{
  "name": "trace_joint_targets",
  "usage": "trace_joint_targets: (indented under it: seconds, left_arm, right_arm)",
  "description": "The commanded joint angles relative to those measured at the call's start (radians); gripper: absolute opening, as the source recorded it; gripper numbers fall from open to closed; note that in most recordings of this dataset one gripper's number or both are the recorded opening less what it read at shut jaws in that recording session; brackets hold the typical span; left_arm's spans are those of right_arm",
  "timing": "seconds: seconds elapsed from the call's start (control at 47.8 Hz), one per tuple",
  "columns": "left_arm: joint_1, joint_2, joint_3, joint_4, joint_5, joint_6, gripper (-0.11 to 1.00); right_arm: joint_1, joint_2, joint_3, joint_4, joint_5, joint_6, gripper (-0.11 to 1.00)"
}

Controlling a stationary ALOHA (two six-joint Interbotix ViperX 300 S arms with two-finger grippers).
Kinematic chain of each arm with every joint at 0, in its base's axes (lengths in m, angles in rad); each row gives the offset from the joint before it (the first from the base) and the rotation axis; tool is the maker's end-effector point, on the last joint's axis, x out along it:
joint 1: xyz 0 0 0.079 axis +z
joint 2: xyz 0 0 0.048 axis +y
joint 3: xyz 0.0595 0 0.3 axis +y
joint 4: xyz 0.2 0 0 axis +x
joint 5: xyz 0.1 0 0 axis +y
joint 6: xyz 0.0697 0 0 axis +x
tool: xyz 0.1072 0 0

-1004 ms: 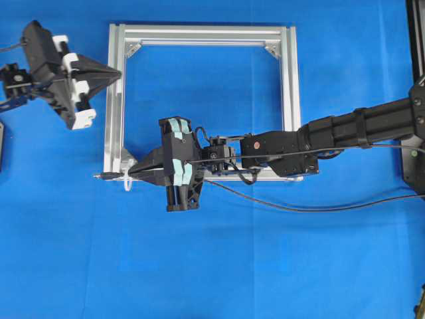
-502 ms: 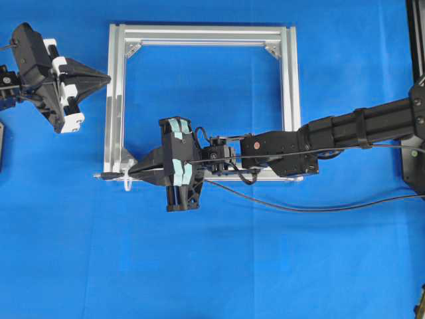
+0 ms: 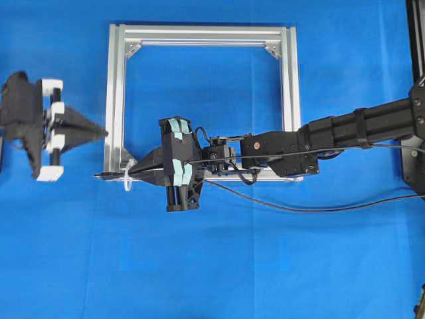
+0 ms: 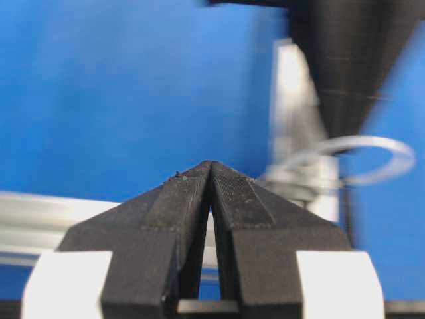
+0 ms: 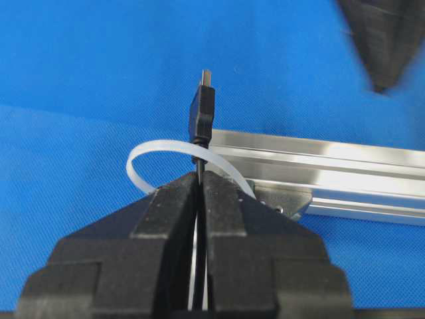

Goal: Insert the wire through the string loop located on the left side.
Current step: 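Move the left gripper down and right toward the plug past the loop, then close the left gripper on the USB plug beyond the loop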

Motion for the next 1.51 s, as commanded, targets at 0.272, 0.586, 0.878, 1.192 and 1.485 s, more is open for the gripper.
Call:
trace_joint_targets:
  seconds: [0.272,0.586,0.878,1.192,1.485]
  left_arm:
    - [-0.204,-0.060,-0.014,0.003,-0.003,-0.012,0.00]
    - [-0.224,-0.020,-0.037,0.002,0.012,-0.012,0.00]
    - [-0.224,-0.015,-0.041,-0.003,0.012,-0.038,0.12]
    - [-0.213,-0.021,-0.044,-0.003,0.060,-0.057,0.92]
    - [-0.210,0.012,-0.060,-0.003,0.089,-0.058,0.92]
  right_arm:
    - [-0.002,-0.021,-0.021,0.000,-0.008,0.002,-0.10]
    - [-0.002,-0.023,-0.021,-0.002,-0.008,0.000,-0.10]
    - [-0.002,-0.021,-0.021,0.000,-0.005,0.002,-0.10]
    - [-0.002,-0.021,-0.021,0.000,-0.005,0.002,-0.10]
    - [-0.002,-0.021,-0.021,-0.002,-0.008,0.000,-0.10]
